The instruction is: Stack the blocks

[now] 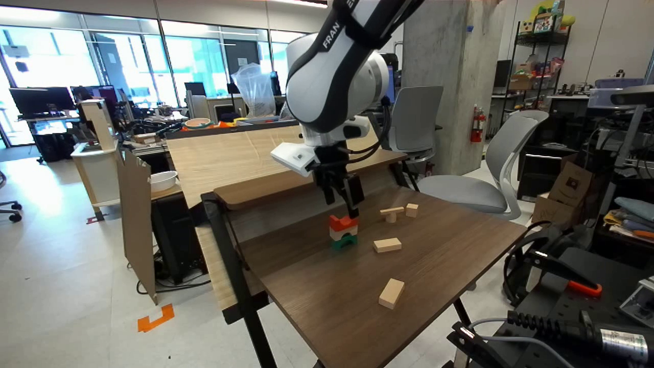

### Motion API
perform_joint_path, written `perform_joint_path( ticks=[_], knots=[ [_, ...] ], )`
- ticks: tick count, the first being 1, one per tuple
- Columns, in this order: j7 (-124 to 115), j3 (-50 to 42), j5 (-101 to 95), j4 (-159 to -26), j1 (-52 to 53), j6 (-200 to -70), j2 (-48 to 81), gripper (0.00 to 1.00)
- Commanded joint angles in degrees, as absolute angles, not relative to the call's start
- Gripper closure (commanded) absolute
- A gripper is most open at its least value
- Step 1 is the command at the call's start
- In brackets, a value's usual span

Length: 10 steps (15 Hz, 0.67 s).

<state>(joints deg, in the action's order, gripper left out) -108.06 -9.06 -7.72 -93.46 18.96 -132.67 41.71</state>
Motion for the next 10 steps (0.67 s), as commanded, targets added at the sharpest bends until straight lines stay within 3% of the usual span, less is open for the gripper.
perform_joint_path(
  ticks=[1, 9, 10],
  knots=[
    [-108.2, -8.1, -8.1, -102.1, 17.1, -136.7, 34.7, 0.00],
    [-107.7, -8.1, -7.1, -112.9, 13.1, -143.7, 29.4, 0.00],
    [-108.5, -8.5, -7.9, -108.4, 13.7, -141.0, 32.1, 0.00]
  ],
)
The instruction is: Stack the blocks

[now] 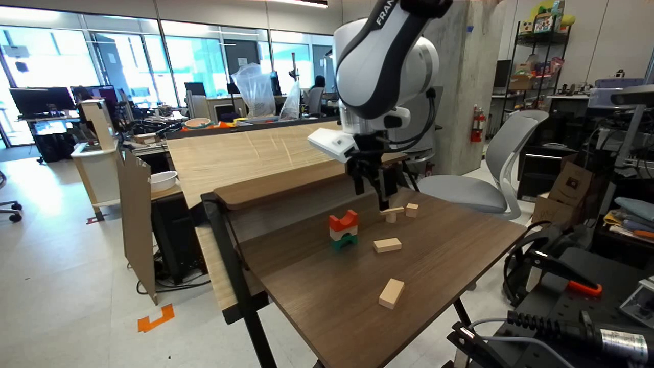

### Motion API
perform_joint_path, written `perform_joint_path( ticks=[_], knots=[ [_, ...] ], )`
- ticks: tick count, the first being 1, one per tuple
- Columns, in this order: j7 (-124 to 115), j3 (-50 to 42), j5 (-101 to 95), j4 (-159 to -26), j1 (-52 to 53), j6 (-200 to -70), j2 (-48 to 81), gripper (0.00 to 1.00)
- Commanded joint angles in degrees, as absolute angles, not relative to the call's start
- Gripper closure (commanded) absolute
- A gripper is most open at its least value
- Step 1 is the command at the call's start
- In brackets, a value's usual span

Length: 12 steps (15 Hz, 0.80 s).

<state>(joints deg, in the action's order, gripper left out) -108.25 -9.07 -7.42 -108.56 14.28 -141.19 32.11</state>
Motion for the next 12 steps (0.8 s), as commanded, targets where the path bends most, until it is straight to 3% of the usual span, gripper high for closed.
perform_joint_path(
  ticks=[1, 12],
  knots=[
    [-108.4, -8.5, -7.8, -109.6, 13.4, -141.7, 31.8, 0.00],
    [-111.3, -7.7, -5.7, -108.4, 13.2, -142.5, 34.8, 0.00]
  ],
)
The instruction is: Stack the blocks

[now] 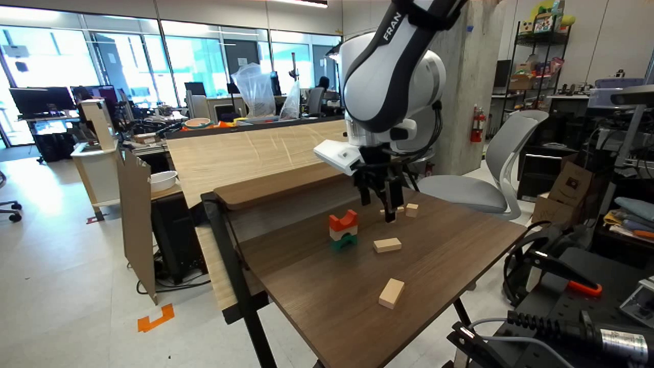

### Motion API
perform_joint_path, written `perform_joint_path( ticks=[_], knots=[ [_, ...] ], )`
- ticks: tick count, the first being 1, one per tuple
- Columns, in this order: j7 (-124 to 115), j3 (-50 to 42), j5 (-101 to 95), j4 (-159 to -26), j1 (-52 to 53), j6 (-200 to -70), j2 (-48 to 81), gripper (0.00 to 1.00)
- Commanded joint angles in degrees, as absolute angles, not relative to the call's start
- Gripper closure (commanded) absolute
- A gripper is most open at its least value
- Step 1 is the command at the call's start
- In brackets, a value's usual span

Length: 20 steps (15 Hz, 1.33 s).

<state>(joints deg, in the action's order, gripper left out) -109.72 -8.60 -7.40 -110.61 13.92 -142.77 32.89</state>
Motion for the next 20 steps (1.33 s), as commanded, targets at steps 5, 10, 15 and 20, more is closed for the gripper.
perform_joint_path(
  ticks=[5, 10, 15, 20],
  knots=[
    [-112.9, -6.9, -2.2, -107.0, 12.1, -141.7, 36.3, 0.00],
    [-112.9, -6.7, 0.2, -105.5, 11.2, -141.6, 38.2, 0.00],
    [-112.6, -6.8, 1.3, -104.2, 10.4, -141.9, 40.5, 0.00],
    [-112.8, -7.1, 1.7, -104.0, 9.9, -142.2, 42.6, 0.00]
  ],
)
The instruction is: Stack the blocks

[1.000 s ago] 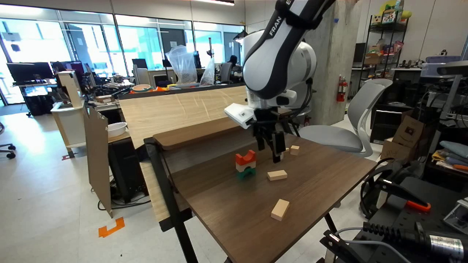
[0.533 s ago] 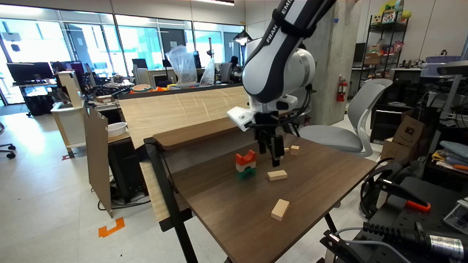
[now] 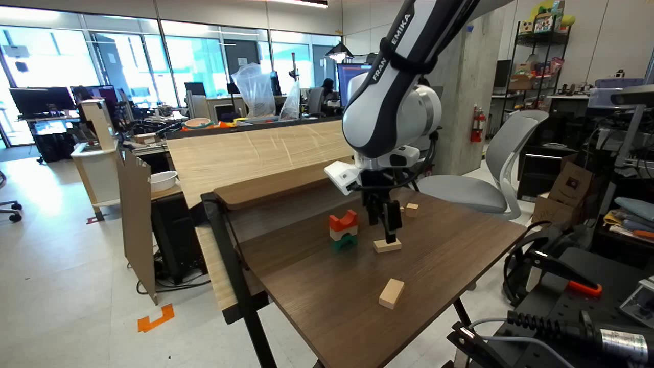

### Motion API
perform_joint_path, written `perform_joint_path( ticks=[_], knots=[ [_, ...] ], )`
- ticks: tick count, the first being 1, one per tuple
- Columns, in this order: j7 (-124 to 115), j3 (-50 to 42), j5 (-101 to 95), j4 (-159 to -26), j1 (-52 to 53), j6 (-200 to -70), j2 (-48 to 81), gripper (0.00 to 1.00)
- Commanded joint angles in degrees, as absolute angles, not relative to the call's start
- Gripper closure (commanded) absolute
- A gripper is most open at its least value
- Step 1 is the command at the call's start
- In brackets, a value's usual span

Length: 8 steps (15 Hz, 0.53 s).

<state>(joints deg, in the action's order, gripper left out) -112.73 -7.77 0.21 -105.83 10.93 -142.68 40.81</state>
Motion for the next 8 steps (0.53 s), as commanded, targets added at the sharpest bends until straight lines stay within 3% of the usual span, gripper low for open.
perform_joint_path(
  ticks=[1, 8],
  knots=[
    [-112.8, -7.2, 1.7, -104.0, 9.8, -142.2, 42.9, 0.00],
    [-113.1, -7.8, 1.7, -103.4, 9.2, -144.0, 45.4, 0.00]
  ],
)
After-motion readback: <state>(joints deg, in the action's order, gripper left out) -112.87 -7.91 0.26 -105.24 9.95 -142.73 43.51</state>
